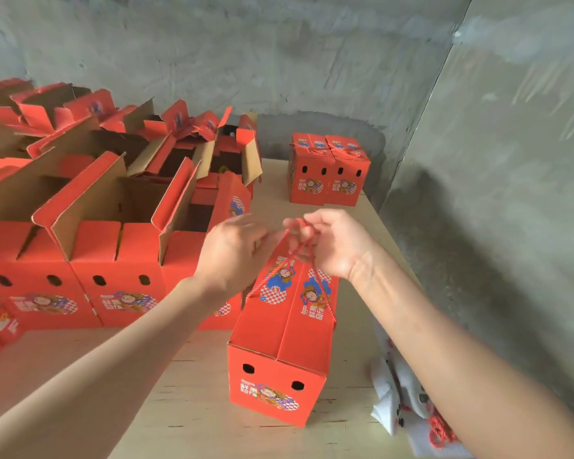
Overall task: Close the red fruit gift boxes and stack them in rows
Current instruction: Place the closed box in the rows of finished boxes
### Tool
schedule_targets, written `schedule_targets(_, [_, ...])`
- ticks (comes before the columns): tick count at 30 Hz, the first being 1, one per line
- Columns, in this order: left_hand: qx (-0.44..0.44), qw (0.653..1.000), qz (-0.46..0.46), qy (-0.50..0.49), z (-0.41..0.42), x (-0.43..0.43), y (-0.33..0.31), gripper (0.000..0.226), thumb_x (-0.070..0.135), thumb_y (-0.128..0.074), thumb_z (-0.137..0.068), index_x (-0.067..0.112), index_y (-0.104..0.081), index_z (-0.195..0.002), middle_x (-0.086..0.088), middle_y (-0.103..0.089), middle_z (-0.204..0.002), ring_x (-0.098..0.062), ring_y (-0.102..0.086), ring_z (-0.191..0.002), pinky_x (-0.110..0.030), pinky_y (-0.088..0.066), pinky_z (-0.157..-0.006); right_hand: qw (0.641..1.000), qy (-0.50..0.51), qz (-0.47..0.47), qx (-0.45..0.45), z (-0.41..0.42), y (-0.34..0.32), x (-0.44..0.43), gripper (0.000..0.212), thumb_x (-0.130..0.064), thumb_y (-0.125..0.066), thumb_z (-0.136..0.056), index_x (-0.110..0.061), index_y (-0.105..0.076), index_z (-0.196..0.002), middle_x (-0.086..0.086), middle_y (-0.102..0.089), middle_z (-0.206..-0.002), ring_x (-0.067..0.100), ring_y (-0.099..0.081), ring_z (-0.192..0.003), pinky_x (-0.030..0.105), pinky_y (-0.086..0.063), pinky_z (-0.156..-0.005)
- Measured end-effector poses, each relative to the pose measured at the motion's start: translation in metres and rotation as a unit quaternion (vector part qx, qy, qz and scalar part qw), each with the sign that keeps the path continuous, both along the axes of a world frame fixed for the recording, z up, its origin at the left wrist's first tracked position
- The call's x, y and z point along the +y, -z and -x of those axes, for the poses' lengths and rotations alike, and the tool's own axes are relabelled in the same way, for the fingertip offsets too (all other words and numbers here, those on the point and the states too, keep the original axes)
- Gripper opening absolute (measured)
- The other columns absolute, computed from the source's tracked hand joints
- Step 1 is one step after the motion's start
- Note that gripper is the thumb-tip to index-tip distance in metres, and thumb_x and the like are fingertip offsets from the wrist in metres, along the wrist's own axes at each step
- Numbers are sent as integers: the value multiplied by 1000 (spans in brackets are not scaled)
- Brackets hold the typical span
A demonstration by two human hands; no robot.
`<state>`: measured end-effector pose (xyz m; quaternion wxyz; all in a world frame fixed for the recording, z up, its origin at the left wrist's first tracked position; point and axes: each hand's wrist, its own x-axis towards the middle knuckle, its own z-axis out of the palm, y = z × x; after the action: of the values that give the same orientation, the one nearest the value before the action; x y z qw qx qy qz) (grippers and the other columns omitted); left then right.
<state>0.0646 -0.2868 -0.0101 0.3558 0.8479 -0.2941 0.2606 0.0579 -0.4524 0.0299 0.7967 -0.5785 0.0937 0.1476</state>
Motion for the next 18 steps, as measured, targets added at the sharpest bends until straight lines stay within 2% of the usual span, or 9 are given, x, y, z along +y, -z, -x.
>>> schedule_targets(2, [82,997,15,-4,1,8,24,30,28,-59,-88,2,-70,-78,-11,-66,-78,-27,-61,-73,-41,-50,-67,998,42,46,4,-4,-11,-1,23,-13,-39,-94,-6,-57,-80,-5,-48,-43,13,-54,-53,24,-45,-65])
schedule_targets(3, [124,992,-5,6,3,9,38,20,23,-63,-88,5,-72,-89,-10,-68,-87,-25,-62,-81,-39,-50,-75,996,54,77,-1,-5,-16,-2,22,-13,-41,-94,-9,-56,-78,-6,-48,-44,13,-54,-55,25,-42,-69])
schedule_targets(4, [161,986,-31,17,6,11,50,20,19,-66,-86,7,-70,-103,-9,-68,-99,-24,-62,-91,-36,-49,-83,992,65,104,-10,-6,-21,-2,22,-12,-42,-94,-11,-55,-76,-7,-48,-45,13,-55,-57,26,-40,-70])
schedule_targets(5, [188,981,-49,27,9,11,61,32,17,-67,-85,9,-64,-116,-9,-66,-109,-23,-61,-99,-32,-46,-89,990,75,122,-22,-8,-26,-2,21,-11,-43,-93,-11,-55,-76,-7,-48,-47,13,-55,-59,27,-39,-71])
schedule_targets(7, [198,979,-21,36,9,12,70,47,16,-69,-84,11,-55,-129,-7,-62,-121,-22,-59,-105,-23,-42,-90,985,90,139,-52,-10,-35,-1,20,-9,-45,-92,-11,-56,-75,-6,-49,-49,14,-55,-59,28,-40,-71])
schedule_targets(10, [160,987,17,22,1,10,66,47,15,-70,-82,8,-57,-127,-8,-61,-121,-22,-59,-107,-15,-36,-87,972,102,185,-106,-14,-49,1,23,-7,-49,-90,-12,-56,-69,-5,-52,-48,14,-57,-57,29,-41,-69])
schedule_targets(14, [164,985,42,32,1,3,64,53,14,-68,-85,7,-45,-132,-5,-57,-123,-22,-56,-112,-25,-40,-94,954,117,238,-141,-20,-57,6,25,-8,-52,-88,-15,-54,-64,-7,-54,-46,12,-58,-55,27,-40,-64])
schedule_targets(16, [191,977,84,48,0,-3,64,47,11,-64,-88,8,-40,-128,-1,-57,-119,-23,-57,-111,-27,-43,-89,944,153,251,-150,-28,-60,7,24,-8,-52,-86,-15,-55,-63,-7,-55,-43,11,-57,-54,27,-40,-64])
schedule_targets(18, [199,977,68,45,-11,-12,59,34,13,-59,-91,6,-44,-121,-5,-58,-116,-28,-57,-110,-23,-38,-81,929,199,273,-154,-40,-63,8,25,-7,-52,-83,-14,-54,-60,-7,-55,-41,10,-56,-53,26,-39,-63])
